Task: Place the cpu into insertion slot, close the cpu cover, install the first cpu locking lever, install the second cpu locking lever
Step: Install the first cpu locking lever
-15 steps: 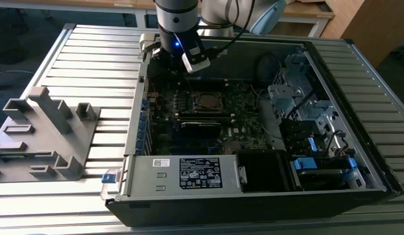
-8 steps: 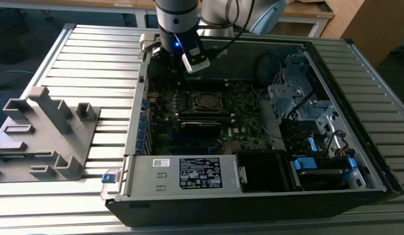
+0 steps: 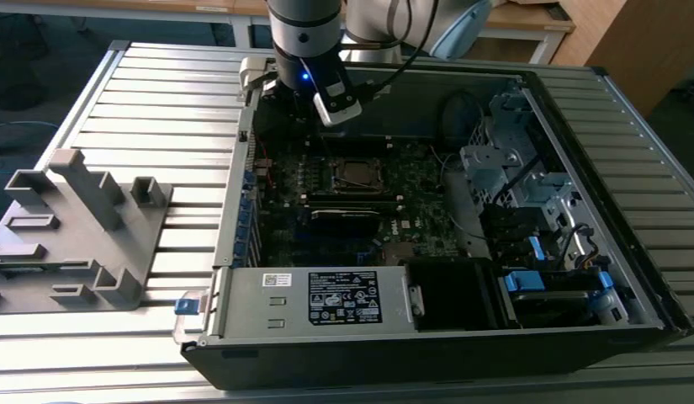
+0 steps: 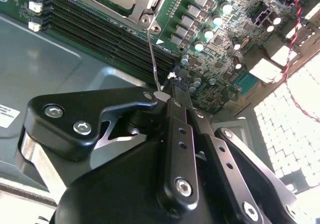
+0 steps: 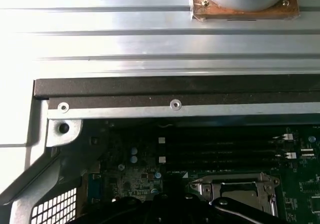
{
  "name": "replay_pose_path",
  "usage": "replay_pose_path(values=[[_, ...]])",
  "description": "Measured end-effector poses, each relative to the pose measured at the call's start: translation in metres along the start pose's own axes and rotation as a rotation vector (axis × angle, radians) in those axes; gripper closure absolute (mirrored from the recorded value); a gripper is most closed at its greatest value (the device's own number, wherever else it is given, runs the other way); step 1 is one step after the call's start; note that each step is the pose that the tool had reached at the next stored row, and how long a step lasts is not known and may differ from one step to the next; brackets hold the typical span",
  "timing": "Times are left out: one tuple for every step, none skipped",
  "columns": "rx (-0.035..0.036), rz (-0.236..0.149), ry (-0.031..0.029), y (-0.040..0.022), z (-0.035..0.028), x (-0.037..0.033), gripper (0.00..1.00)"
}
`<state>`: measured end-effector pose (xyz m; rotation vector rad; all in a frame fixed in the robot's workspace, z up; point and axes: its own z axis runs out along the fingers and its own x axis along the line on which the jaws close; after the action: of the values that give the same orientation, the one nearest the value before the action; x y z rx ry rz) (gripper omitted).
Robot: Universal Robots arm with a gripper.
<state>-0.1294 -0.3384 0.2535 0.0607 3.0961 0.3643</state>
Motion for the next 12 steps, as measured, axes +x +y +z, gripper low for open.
replay_pose_path(values=[[-0.002,0.0,0.0002,0.0,-0.0001,-0.0002,0.9],[-0.0064,0.0,0.0003,0.0,-0.0001,-0.0004,0.9],[-0.0115,0.0,0.0005,0.0001,0.0,-0.0006,0.9],[-0.0156,0.0,0.0006,0.0,0.0,-0.0006,0.9],[-0.0203,0.0,0.0008,0.0,0.0,-0.0006,0.9],[-0.0255,0.001,0.001,0.0,0.0,-0.0006,0.9],[-0.0307,0.001,0.0012,0.0,0.0,-0.0006,0.9],[-0.0339,0.001,0.0014,0.0001,0.0,-0.0006,0.9],[-0.0342,0.001,0.0013,0.0001,0.0,-0.0006,0.9],[-0.0342,0.001,0.0014,0.0001,0.0,-0.0006,0.9],[-0.0343,0.001,0.0013,0.0001,0.0,-0.0006,0.9],[-0.0344,0.001,0.0013,0.0001,0.0,-0.0006,0.9]])
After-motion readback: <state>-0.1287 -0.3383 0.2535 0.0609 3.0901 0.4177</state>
